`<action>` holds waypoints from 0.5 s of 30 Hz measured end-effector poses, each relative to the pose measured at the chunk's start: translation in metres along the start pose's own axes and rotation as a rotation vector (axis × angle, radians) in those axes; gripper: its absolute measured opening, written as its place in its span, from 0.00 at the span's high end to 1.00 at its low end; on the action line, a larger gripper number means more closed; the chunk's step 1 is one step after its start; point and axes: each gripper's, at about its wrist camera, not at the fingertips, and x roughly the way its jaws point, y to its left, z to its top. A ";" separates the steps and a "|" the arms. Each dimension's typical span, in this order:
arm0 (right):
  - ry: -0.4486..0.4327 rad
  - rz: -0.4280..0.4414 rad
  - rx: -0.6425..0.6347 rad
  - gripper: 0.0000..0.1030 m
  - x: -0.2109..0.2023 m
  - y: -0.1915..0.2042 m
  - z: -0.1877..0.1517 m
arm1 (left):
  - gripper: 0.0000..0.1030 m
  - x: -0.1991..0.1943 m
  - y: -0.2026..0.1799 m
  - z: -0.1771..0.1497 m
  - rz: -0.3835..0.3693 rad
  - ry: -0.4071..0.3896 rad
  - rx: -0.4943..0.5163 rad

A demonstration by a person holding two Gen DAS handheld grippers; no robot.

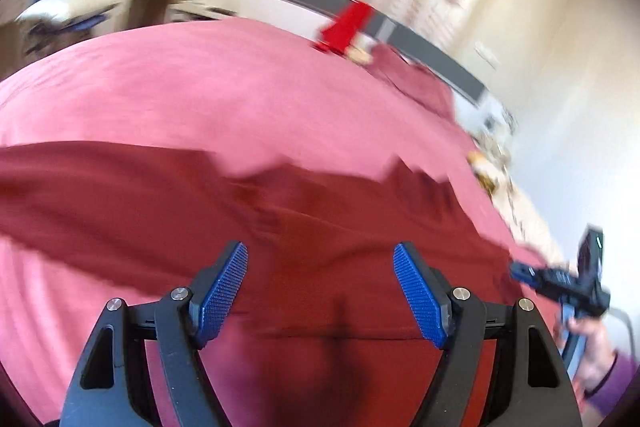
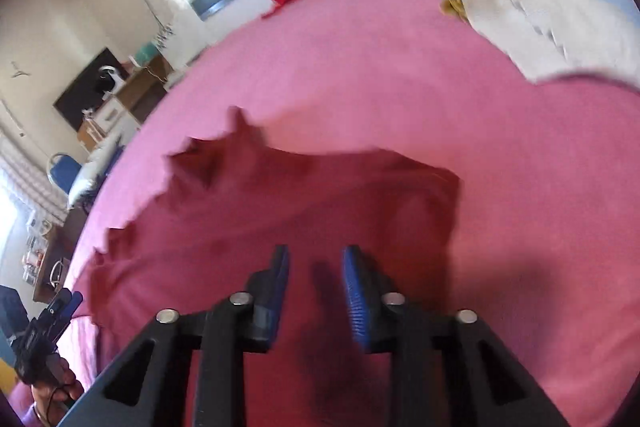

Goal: Fold clothes
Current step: 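Grasp the other sleeve cuff with the left gripper and lift it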

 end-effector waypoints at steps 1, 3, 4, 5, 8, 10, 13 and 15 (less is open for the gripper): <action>-0.007 0.022 -0.044 0.71 -0.004 0.018 -0.003 | 0.25 -0.010 0.019 0.003 0.026 -0.008 -0.047; 0.021 0.081 -0.163 0.71 0.002 0.062 -0.009 | 0.25 -0.029 0.058 0.010 0.082 -0.028 -0.145; 0.056 0.117 -0.239 0.71 0.010 0.091 -0.011 | 0.25 -0.039 0.079 0.012 0.116 -0.042 -0.199; 0.082 0.129 -0.311 0.71 0.019 0.116 -0.014 | 0.25 -0.049 0.100 0.014 0.149 -0.056 -0.252; 0.139 0.119 -0.563 0.71 0.050 0.194 -0.036 | 0.25 -0.075 0.158 0.017 0.210 -0.112 -0.436; 0.171 0.105 -0.697 0.72 0.074 0.236 -0.050 | 0.25 -0.087 0.193 0.016 0.238 -0.143 -0.559; 0.230 0.086 -0.734 0.72 0.106 0.263 -0.059 | 0.25 -0.099 0.238 0.012 0.250 -0.197 -0.732; 0.281 0.073 -0.697 0.70 0.124 0.271 -0.064 | 0.25 -0.100 0.262 0.008 0.226 -0.226 -0.843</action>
